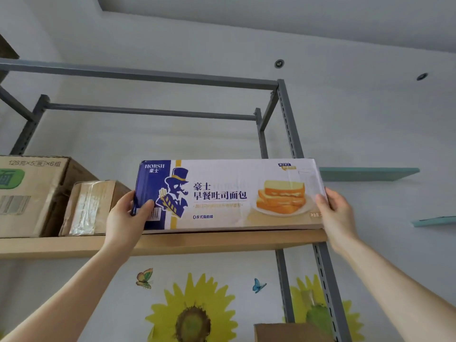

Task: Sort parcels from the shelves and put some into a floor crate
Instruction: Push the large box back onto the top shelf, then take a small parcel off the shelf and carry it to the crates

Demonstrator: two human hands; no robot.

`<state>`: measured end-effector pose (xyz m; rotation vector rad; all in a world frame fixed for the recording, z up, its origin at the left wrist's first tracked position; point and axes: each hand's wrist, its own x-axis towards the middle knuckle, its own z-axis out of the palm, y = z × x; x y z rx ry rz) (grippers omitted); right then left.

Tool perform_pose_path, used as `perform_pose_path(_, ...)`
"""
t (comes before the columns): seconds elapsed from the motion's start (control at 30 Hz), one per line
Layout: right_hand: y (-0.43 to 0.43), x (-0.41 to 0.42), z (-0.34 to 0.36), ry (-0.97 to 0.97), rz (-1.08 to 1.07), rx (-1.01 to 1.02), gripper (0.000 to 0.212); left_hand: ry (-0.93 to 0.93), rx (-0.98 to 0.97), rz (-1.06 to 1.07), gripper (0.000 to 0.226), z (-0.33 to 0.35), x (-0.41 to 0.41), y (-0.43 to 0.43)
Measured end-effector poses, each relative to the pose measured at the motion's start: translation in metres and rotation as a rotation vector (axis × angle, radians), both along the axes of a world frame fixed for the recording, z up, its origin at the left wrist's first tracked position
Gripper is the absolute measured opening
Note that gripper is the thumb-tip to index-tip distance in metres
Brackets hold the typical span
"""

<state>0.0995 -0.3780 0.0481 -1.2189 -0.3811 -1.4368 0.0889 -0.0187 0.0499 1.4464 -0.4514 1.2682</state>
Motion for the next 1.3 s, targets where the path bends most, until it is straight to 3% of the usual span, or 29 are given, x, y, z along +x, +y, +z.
perform_pose_path(0.13,-0.003,-0.006,-0.006,0.06,-0.008,-0.049,0.032,0.026,0.093,0.126,0.036,-0.004,0.0,0.008)
perform_pose_path(0.2,-0.007,-0.007,-0.022,0.071,-0.048,-0.086,0.026,0.01,0.159,0.304,0.024,-0.019,-0.002,0.015)
perform_pose_path(0.33,-0.009,-0.003,-0.044,0.094,-0.127,-0.067,0.024,0.105,0.202,0.645,0.03,-0.04,0.007,0.018)
perform_pose_path(0.47,-0.012,0.012,-0.036,0.183,-0.092,0.029,0.036,0.298,0.26,0.708,0.033,-0.025,0.017,0.005)
perform_pose_path(0.67,-0.014,0.028,-0.031,0.264,0.016,0.143,0.037,0.284,0.281,0.715,0.037,-0.015,0.027,0.004)
perform_pose_path(0.83,-0.011,0.035,-0.03,0.319,0.007,0.2,0.032,0.306,0.307,0.806,0.041,-0.016,0.036,-0.003)
perform_pose_path(0.93,-0.008,0.033,-0.025,0.386,-0.036,0.205,0.032,0.219,0.314,0.805,0.04,-0.025,0.04,-0.004)
perform_pose_path(1.03,0.001,0.03,-0.032,0.455,-0.311,0.096,0.036,0.121,0.35,0.749,0.033,-0.034,0.041,-0.002)
perform_pose_path(1.1,0.021,0.029,-0.046,0.357,-0.516,-0.033,0.037,0.042,0.366,0.68,0.025,-0.041,0.04,0.002)
perform_pose_path(1.3,0.176,0.019,-0.071,0.001,-0.292,-0.496,0.029,-0.102,0.329,0.492,0.027,-0.057,0.02,0.028)
